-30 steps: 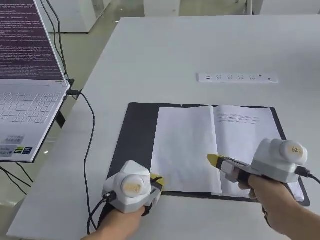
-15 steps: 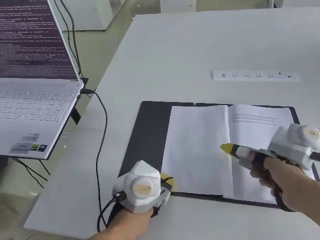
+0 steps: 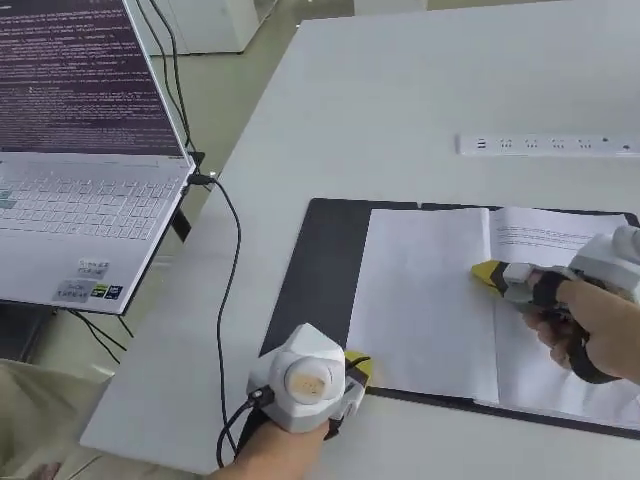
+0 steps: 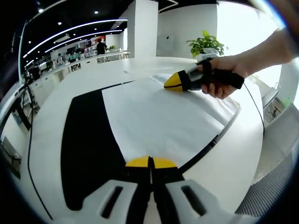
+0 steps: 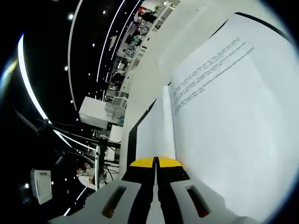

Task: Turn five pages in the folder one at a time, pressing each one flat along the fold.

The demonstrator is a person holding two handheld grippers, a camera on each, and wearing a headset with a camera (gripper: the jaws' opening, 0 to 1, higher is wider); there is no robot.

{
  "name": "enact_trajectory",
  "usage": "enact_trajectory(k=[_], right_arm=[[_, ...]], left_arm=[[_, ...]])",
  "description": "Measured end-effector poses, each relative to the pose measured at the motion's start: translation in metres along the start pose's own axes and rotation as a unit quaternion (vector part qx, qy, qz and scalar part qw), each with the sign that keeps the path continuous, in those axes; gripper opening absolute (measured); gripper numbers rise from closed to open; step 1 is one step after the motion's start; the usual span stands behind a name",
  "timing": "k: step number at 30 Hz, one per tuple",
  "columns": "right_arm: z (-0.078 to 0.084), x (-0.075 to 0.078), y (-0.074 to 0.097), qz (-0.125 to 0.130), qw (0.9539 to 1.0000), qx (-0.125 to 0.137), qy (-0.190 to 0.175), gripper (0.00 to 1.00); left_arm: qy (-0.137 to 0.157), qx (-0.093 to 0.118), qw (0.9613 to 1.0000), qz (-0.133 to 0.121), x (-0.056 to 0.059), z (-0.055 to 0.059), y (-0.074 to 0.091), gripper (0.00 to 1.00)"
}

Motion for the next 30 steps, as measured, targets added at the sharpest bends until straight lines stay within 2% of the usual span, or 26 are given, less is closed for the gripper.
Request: enact_trajectory(k=[4, 5, 16, 21, 30], right_arm=[[-0.012, 0.008, -0.007, 0.012, 0.9998, 0.005, -0.012, 0.0], [-0.015, 0.009, -0.009, 0.008, 0.9997, 0.009, -0.02, 0.0], [-0.035, 0.011, -0.028, 0.019, 0.9991, 0.027, -0.026, 0.0], [-0.049, 0.01, -0.038, 0.029, 0.9985, 0.042, -0.02, 0.0], [-0.067, 0.019, -0.053, 0.047, 0.9956, 0.074, -0.036, 0.0]], left_arm=[[-0.007, -0.001, 1.0, -0.001, 0.0, 0.0, 0.0, 0.0], [-0.009, 0.0, 1.0, -0.001, 0.0, 0.0, 0.0, 0.0], [-0.012, 0.006, 0.9999, -0.003, 0.002, 0.0, 0.002, 0.0], [-0.013, 0.009, 0.9999, -0.003, 0.002, 0.0, 0.002, 0.0], [-0.015, 0.008, 0.9999, -0.002, 0.001, 0.0, 0.001, 0.0]])
Point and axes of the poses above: the centre of the closed fingertips' face, and the gripper's own axes: y roughly backward along the fingers, x roughly to its right, z roughly out of its underside, the point moved 7 cm from there along y, roughly backward along the fingers, and after that the axes turned 10 degrees about y, right-handed, at the moved point
